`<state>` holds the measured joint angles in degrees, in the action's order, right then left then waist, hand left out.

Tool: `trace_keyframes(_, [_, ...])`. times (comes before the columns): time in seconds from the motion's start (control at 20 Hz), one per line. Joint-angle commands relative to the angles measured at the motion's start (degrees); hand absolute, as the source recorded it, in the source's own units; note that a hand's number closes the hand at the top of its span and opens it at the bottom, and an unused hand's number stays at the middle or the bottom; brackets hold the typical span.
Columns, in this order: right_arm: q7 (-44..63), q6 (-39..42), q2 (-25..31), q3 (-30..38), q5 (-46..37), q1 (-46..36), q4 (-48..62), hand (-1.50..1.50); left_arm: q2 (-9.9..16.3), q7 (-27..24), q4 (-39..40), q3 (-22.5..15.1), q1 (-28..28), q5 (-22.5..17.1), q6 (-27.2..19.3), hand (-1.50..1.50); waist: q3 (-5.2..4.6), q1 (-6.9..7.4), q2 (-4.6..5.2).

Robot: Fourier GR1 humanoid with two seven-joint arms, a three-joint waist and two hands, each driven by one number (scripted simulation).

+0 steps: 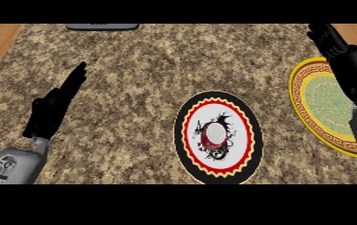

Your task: Pick the can from the plate and place it in the plate

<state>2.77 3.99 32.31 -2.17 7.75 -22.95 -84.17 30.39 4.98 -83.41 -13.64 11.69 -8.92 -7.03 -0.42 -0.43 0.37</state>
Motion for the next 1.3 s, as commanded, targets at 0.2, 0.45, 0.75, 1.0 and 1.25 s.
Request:
trace_keyframes(0.2, [1.7, 15.4, -13.8, -10.5, 16.6, -2.1, -3.6, 1.50, -7.0, 1.3, 3.8, 0.9, -3.1, -0.6, -6.5, 0.00, 0.44, 4.14, 0.07])
trace_keyframes(0.45, [-10.5, 8.9, 4.5, -15.6, -19.4, -8.4, -14.6, 1.50, -9.3, 4.0, 5.9, 1.6, -5.1, -2.5, -7.9, 0.00, 0.25, 1.50, -1.23])
trace_keyframes(0.75, [-21.4, 7.8, -18.8, -15.5, 5.4, 12.5, -1.3, -1.50, -11.6, 3.9, 4.0, 1.3, -5.6, -2.4, -10.0, 0.00, 0.88, 1.54, 0.58])
trace_keyframes(1.0, [-38.0, 20.3, -9.6, -20.0, -6.3, 10.2, 5.6, -1.50, -12.8, 6.1, 2.0, 0.3, -6.3, -0.6, -11.8, 0.00, 0.52, 1.13, -0.26])
trace_keyframes(1.25, [-35.8, 13.5, -3.9, -20.0, -19.4, 2.1, 5.2, -1.50, -14.8, 2.6, 4.8, -0.1, -7.8, 1.3, -13.5, 0.00, 0.41, 0.82, -0.34])
